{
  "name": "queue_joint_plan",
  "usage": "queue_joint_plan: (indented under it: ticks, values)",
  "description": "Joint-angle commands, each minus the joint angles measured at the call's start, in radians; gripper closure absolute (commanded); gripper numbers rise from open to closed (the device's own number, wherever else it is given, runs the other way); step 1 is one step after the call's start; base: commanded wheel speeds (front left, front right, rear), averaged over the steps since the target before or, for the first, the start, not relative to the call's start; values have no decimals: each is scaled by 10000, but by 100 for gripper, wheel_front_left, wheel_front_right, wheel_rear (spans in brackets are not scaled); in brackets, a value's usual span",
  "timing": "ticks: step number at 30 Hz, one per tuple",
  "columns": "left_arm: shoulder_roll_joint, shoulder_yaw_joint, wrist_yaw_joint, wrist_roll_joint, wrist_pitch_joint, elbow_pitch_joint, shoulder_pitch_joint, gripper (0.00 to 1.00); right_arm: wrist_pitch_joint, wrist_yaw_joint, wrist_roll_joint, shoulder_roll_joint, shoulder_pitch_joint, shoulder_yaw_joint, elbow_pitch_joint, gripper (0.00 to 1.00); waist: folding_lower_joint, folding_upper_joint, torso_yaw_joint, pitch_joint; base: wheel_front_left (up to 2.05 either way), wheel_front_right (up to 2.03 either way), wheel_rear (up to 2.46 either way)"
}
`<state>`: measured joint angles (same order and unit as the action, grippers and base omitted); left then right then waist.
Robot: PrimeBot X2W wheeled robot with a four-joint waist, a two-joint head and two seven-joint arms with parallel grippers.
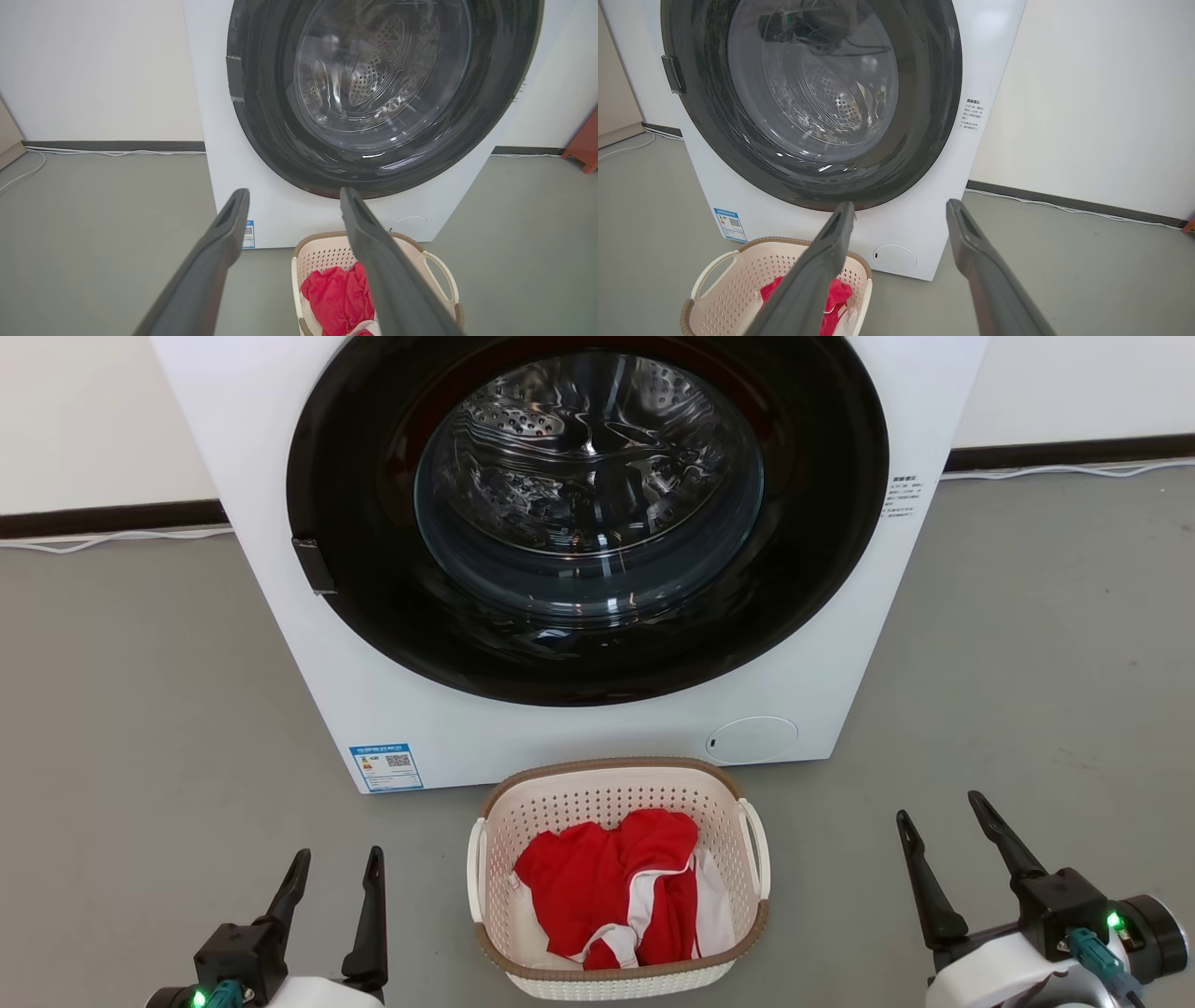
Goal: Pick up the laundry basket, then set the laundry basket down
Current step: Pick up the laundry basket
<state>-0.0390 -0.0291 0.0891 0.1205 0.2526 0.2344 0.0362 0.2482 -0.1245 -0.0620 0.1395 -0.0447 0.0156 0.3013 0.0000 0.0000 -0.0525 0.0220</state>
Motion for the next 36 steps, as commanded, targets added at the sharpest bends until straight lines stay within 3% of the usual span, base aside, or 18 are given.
queue_joint_plan:
  ticks: [1, 17, 36]
  values:
    - [-112, -270, -41, -28, 91, -208, -105, 0, 136, -62, -45, 86, -234, -192, -199, 0, 0, 0, 1, 7, 0, 0, 0]
    - [-112, -109, -79, 90, 91, -176, -611, 0, 136, -62, 56, -160, -699, 18, -131, 0, 0, 0, 125, 838, 0, 0, 0]
    - [-112, 621, -108, 232, 92, 979, -3013, 0, 136, -62, -94, -564, -2731, 519, 753, 0, 0, 0, 386, 3441, 0, 0, 0]
